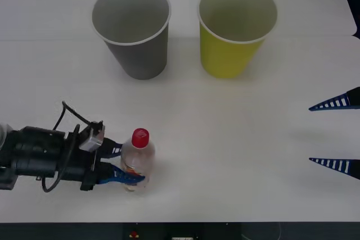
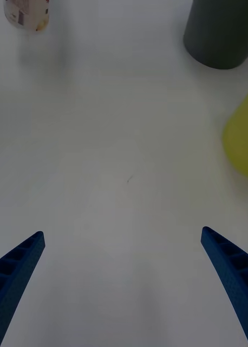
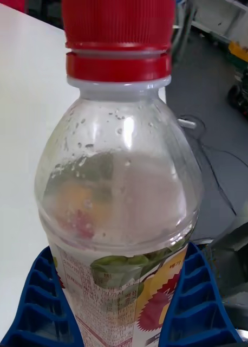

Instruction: Put the can into the green bin and the plastic bottle into the gray bin

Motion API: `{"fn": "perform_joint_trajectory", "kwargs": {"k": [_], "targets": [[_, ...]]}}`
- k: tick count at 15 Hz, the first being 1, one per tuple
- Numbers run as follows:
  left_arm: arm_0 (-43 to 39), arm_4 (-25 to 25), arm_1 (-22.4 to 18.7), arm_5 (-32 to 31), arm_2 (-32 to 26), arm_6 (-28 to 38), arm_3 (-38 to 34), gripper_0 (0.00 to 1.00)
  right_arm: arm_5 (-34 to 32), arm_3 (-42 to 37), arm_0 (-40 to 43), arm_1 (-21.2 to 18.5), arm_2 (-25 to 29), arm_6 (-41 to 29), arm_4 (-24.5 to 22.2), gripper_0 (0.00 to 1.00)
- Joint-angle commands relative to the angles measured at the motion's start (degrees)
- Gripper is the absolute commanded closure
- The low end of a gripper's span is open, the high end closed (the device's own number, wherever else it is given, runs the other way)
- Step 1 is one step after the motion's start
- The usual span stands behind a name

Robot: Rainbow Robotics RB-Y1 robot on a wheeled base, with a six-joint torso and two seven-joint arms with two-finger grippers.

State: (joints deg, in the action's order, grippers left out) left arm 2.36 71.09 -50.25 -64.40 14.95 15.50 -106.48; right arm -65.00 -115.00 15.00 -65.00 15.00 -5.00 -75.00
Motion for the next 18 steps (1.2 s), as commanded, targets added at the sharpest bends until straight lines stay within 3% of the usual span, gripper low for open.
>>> {"fn": "perform_joint_trajectory", "kwargs": {"k": [1,6,9,11,15,17,18], "targets": [[-4.3,6.5,-1.3,4.1,-5.4,12.6,-10.6,1.00,0.0,0.0,0.0,0.0,0.0,0.0,0.0,0.00],[-5.0,13.5,-3.5,5.3,-14.6,36.4,-23.1,1.00,0.0,0.0,0.0,0.0,0.0,0.0,0.0,0.00],[-4.8,13.7,-9.2,13.2,-15.3,49.3,-27.7,1.00,0.0,0.0,0.0,0.0,0.0,0.0,0.0,0.00],[-4.4,14.2,-13.0,18.2,-16.1,55.1,-29.2,1.00,0.0,0.0,0.0,0.0,0.0,0.0,0.0,0.00],[0.4,17.6,-15.8,18.5,-19.1,64.0,-29.3,1.00,0.0,0.0,0.0,0.0,0.0,0.0,0.0,0.00],[4.4,18.4,-15.8,15.4,-19.1,64.3,-26.7,1.00,0.0,0.0,0.0,0.0,0.0,0.0,0.0,0.00],[7.9,18.4,-15.8,11.0,-20.1,64.3,-24.0,1.00,0.0,0.0,0.0,0.0,0.0,0.0,0.0,0.00]]}}
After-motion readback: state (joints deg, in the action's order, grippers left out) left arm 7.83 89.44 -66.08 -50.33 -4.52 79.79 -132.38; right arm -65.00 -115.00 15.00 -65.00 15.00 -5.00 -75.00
